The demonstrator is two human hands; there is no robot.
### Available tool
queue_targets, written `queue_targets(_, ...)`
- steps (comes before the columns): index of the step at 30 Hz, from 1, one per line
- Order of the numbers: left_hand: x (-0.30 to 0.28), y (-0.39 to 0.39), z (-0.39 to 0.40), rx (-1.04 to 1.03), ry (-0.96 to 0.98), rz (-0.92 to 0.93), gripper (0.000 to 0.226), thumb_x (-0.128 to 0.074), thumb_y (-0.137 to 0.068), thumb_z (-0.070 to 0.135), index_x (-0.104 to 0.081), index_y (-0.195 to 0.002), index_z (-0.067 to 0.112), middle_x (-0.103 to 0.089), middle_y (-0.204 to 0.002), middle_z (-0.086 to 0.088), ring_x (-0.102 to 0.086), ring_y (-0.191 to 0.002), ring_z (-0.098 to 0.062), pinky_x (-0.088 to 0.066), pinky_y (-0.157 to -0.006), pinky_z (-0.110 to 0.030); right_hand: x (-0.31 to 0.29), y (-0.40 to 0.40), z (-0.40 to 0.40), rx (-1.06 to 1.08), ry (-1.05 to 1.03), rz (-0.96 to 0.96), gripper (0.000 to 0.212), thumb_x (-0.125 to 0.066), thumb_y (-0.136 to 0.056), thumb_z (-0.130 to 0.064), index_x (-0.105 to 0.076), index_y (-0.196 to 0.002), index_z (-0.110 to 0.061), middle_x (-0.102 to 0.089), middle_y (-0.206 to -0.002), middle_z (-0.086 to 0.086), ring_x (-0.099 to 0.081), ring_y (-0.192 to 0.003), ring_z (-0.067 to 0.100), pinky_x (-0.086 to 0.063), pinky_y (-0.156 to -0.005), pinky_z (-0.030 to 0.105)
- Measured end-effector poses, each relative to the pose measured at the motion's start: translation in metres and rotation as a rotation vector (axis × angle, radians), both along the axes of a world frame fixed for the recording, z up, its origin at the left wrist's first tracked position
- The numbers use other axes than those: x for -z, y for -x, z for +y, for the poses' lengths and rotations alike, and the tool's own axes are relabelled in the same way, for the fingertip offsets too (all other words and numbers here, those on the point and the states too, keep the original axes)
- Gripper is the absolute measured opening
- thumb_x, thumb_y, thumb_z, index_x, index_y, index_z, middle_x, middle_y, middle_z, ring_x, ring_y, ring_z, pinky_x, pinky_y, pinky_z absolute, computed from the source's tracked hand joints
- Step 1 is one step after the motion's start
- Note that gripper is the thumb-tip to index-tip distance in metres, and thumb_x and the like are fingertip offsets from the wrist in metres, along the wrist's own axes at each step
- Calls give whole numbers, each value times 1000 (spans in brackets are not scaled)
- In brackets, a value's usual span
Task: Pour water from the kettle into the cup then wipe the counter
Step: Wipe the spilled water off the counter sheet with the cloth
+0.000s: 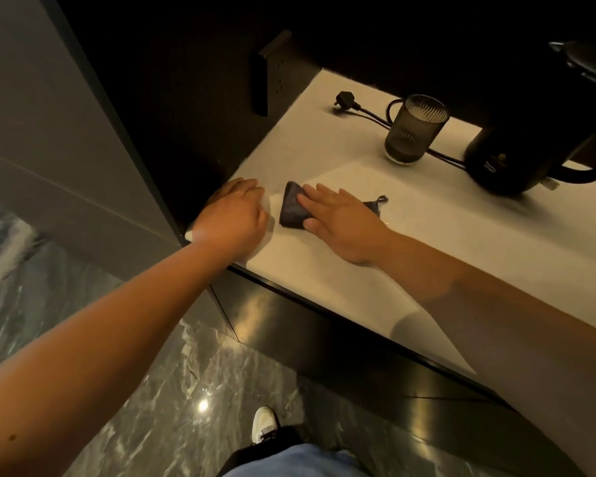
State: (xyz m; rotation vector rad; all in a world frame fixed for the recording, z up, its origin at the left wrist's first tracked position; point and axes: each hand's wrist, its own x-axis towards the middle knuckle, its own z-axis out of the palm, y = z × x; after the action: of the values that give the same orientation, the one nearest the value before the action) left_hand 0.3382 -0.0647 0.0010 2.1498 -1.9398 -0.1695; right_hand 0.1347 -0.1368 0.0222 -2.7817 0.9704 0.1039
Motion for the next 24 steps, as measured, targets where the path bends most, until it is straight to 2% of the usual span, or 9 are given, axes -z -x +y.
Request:
queue_targets(4, 0, 0, 1, -3, -10, -1, 48, -34, -96, 29, -44, -139, 13, -41, -149, -5, -32, -138, -22, -30, -111, -40, 4, 10, 29, -19, -9, 41, 53, -26, -102, -41, -18, -152, -23, -12, -161, 1, -8, -148, 20, -5, -118, 37)
queue_targets(9, -2, 0, 1, 1, -28, 1, 47, -33, -97, 28, -44, -139, 12, -41, -149, -6, -33, -137, -23, -29, -110, -40, 3, 26, 62, -65, -8, 27, 55, -29, -102, -42, -20, -152, -21, -13, -161, 1, -8, -148, 21, -4, -117, 36)
queue_targets(12, -3, 0, 0, -4, -49, 6, 45, -33, -98, 28, -44, -138, 11, -40, -149, -6, -33, -137, -24, -31, -108, -40, 4, 36, 74, -67, 40, -8, 55, -33, -99, -46, -30, -148, -22, -27, -157, 1, -27, -137, 26, -21, -113, 41)
queue_targets(15, -7, 6, -3, -2, -31, 24, 45, -34, -98, 29, -46, -137, 10, -43, -147, -8, -37, -134, -25, -32, -108, -41, -3, 41, 75, -48, 41, -92, 48, -44, -96, -41, -47, -138, -19, -50, -140, 6, -45, -118, 28, -37, -100, 42)
queue_targets(18, -15, 26, -9, 27, 12, 60, 45, -35, -98, 28, -46, -137, 10, -43, -146, -9, -39, -132, -27, -31, -107, -40, -17, 48, 61, 115, -154, -328, 37, -48, -95, -33, -53, -131, -24, -58, -126, 2, -50, -113, 20, -39, -97, 30)
queue_targets(20, -16, 41, -14, 67, 35, 76, 44, -35, -98, 27, -46, -137, 11, -44, -146, -9, -40, -131, -26, -31, -107, -39, -29, 61, 45, 282, -209, -543, 33, -51, -97, -24, -55, -130, -22, -62, -117, -7, -55, -106, 11, -34, -91, 7)
queue_targets(21, -15, 47, -15, 87, 40, 89, 43, -35, -98, 27, -47, -136, 11, -45, -144, -9, -42, -130, -26, -31, -108, -39, -36, 69, 35, 374, -213, -624, 32, -50, -97, -22, -56, -129, -23, -61, -108, -14, -57, -96, 5, -33, -82, 1)
queue_targets(23, -9, 54, -17, 112, 48, 109, 41, -35, -97, 26, -51, -131, 10, -51, -138, -10, -47, -124, -26, -35, -106, -39, -45, 89, 14, 528, -185, -678, 31, -48, -98, -23, -57, -128, -25, -58, -90, -16, -52, -77, -4, -38, -67, 10)
queue_targets(24, -5, 55, -18, 114, 50, 109, 39, -35, -96, 26, -54, -126, 9, -55, -133, -11, -50, -119, -26, -37, -104, -39, -46, 97, 2, 567, -152, -654, 31, -46, -99, -25, -56, -128, -25, -57, -88, -11, -50, -74, 0, -36, -63, 16)
